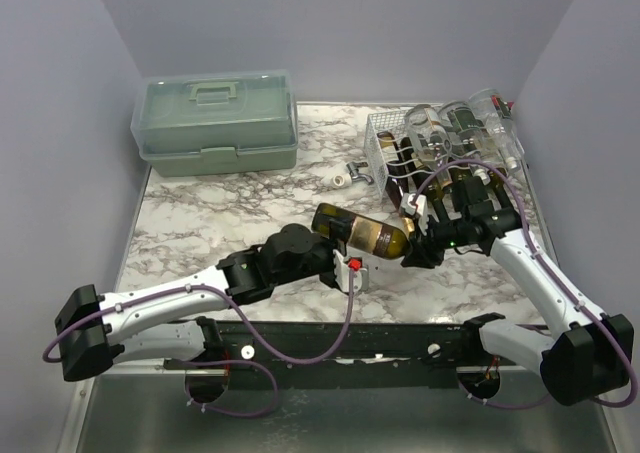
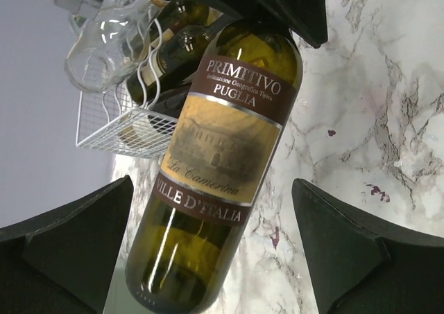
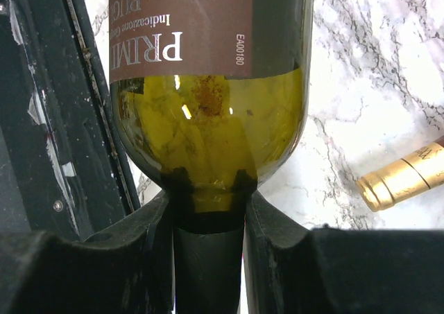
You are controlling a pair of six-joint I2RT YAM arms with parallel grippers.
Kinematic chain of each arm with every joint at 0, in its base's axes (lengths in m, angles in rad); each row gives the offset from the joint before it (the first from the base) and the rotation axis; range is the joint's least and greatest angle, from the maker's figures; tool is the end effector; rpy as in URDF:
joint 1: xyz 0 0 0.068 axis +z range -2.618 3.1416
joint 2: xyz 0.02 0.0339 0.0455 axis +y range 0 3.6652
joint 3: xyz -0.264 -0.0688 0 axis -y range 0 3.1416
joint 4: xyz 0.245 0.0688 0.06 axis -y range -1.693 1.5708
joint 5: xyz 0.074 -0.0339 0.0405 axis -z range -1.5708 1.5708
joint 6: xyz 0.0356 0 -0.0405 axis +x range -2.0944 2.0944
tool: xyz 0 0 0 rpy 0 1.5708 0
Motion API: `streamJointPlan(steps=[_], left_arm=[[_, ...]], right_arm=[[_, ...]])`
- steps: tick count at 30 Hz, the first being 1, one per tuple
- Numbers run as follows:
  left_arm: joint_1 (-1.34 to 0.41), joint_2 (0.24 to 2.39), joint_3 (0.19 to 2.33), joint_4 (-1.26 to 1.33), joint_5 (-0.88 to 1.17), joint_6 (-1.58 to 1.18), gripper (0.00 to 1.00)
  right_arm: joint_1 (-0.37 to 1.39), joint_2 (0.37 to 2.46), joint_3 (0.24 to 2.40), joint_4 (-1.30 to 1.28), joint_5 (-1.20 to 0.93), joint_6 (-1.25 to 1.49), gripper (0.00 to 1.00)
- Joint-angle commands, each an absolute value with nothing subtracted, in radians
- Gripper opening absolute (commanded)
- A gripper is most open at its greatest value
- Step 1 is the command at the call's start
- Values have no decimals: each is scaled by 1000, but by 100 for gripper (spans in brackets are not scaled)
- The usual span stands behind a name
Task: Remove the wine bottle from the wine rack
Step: Place the wine bottle at the center of the board.
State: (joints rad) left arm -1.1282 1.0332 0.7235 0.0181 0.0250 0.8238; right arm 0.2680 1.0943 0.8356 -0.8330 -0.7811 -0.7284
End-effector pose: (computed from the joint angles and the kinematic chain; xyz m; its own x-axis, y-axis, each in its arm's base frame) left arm 0.1026 -0.2185 0.2912 0.5867 0.4748 -0.6560 0.7111 0.0856 0.6979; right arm 0.1832 0.0763 0.2553 -0.3051 -0.5740 -0.7599 -0.9435 0.2905 0.1594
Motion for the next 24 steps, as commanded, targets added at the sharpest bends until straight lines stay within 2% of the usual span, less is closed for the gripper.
streamJointPlan(steps=[1, 15, 24], left_arm=[[-1135, 1105, 791, 7, 88, 865, 99], [-1065, 1314, 919, -175, 178, 967, 93], [-1051, 1396, 959, -184, 152, 996, 96]], right_arm=[[265, 1070, 833, -802, -888, -758, 0], [265, 1063, 832, -821, -897, -769, 0], [266, 1073, 838, -850, -922, -794, 0]])
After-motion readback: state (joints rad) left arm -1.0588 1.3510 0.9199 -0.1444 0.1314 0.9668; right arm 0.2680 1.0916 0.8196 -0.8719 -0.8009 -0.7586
